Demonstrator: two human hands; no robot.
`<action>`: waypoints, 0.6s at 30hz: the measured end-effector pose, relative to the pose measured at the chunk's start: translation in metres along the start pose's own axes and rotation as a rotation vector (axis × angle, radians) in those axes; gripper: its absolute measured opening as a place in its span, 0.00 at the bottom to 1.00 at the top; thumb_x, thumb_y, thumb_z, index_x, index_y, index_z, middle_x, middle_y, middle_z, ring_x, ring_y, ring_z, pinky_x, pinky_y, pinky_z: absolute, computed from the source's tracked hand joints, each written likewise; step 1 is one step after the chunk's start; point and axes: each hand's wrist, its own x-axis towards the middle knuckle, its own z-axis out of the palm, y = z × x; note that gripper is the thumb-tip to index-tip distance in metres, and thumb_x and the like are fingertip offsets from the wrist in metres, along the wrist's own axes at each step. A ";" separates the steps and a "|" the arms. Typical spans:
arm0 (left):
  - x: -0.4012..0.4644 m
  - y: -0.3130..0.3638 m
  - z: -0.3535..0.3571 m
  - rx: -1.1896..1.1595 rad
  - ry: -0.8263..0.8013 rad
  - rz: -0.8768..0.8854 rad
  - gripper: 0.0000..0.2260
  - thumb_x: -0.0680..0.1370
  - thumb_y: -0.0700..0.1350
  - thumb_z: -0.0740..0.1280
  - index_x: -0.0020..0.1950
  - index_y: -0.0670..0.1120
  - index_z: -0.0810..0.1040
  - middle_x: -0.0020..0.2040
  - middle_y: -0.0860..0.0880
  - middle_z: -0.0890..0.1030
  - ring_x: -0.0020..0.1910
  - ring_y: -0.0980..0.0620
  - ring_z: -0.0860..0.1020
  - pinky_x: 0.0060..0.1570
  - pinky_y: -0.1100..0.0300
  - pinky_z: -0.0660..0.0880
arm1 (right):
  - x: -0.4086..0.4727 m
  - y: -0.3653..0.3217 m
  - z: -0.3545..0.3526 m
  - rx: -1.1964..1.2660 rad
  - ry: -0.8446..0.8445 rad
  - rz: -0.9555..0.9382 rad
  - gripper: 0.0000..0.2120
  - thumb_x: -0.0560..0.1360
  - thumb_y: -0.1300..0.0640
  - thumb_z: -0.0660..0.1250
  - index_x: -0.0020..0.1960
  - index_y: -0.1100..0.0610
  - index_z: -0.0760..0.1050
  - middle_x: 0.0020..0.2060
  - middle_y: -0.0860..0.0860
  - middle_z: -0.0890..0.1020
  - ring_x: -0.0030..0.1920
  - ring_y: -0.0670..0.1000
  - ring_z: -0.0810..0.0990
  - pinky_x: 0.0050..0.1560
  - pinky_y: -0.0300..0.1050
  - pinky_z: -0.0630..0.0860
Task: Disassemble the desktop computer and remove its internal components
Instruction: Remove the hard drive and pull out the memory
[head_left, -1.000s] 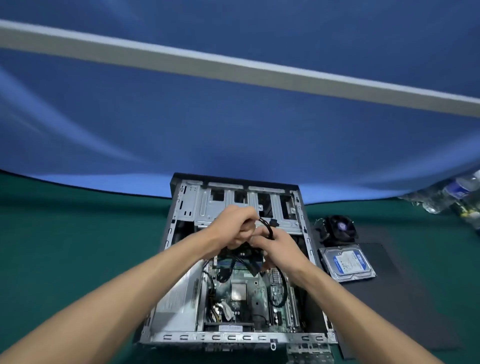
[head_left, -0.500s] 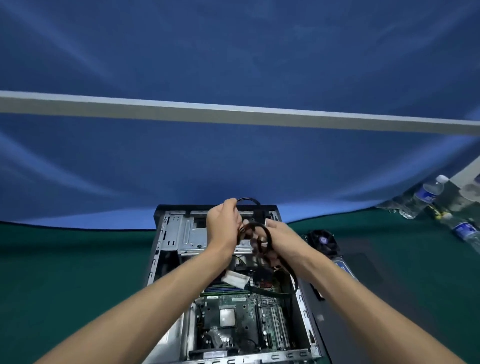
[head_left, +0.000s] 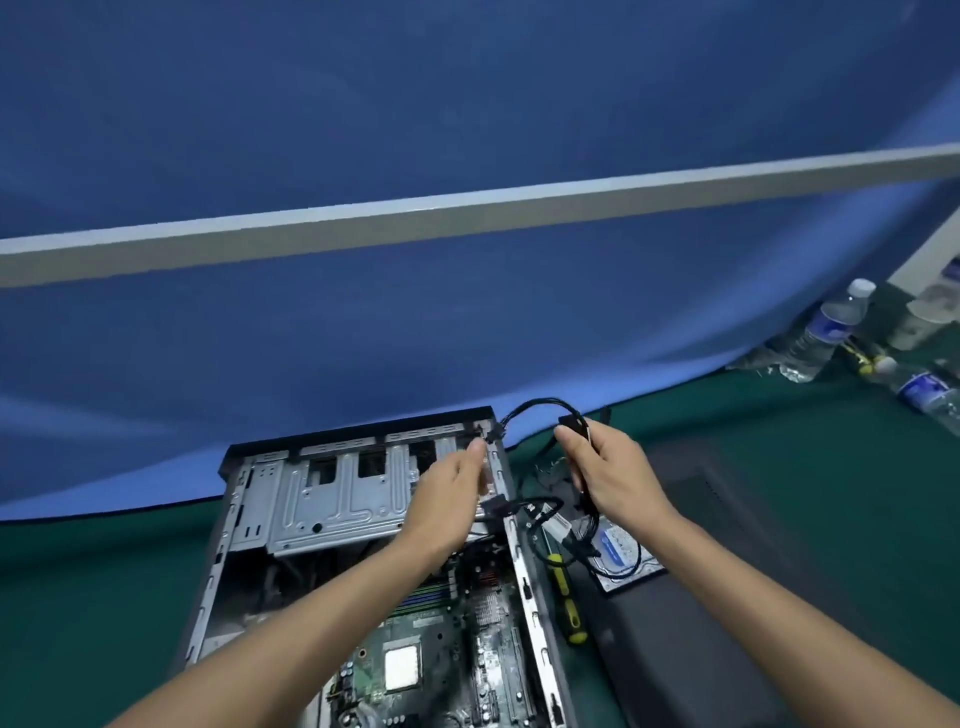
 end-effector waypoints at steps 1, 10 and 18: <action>0.005 -0.008 0.005 0.099 -0.014 -0.010 0.21 0.82 0.55 0.53 0.46 0.40 0.76 0.44 0.44 0.80 0.43 0.47 0.78 0.46 0.53 0.73 | 0.002 0.013 -0.004 -0.016 0.012 0.012 0.19 0.80 0.51 0.60 0.32 0.55 0.64 0.22 0.47 0.71 0.23 0.42 0.68 0.28 0.35 0.64; 0.050 -0.044 0.029 0.788 -0.222 0.050 0.08 0.77 0.51 0.62 0.40 0.52 0.68 0.44 0.53 0.70 0.41 0.55 0.71 0.38 0.59 0.66 | 0.016 0.129 0.006 -0.129 -0.013 0.224 0.17 0.81 0.49 0.58 0.38 0.58 0.70 0.30 0.50 0.75 0.33 0.48 0.72 0.34 0.42 0.65; 0.052 -0.057 0.033 0.750 -0.236 0.098 0.11 0.77 0.50 0.62 0.38 0.52 0.62 0.40 0.53 0.67 0.39 0.58 0.64 0.35 0.63 0.60 | 0.032 0.162 0.037 -0.326 -0.222 0.383 0.12 0.81 0.51 0.56 0.46 0.59 0.69 0.45 0.58 0.80 0.44 0.57 0.76 0.44 0.48 0.70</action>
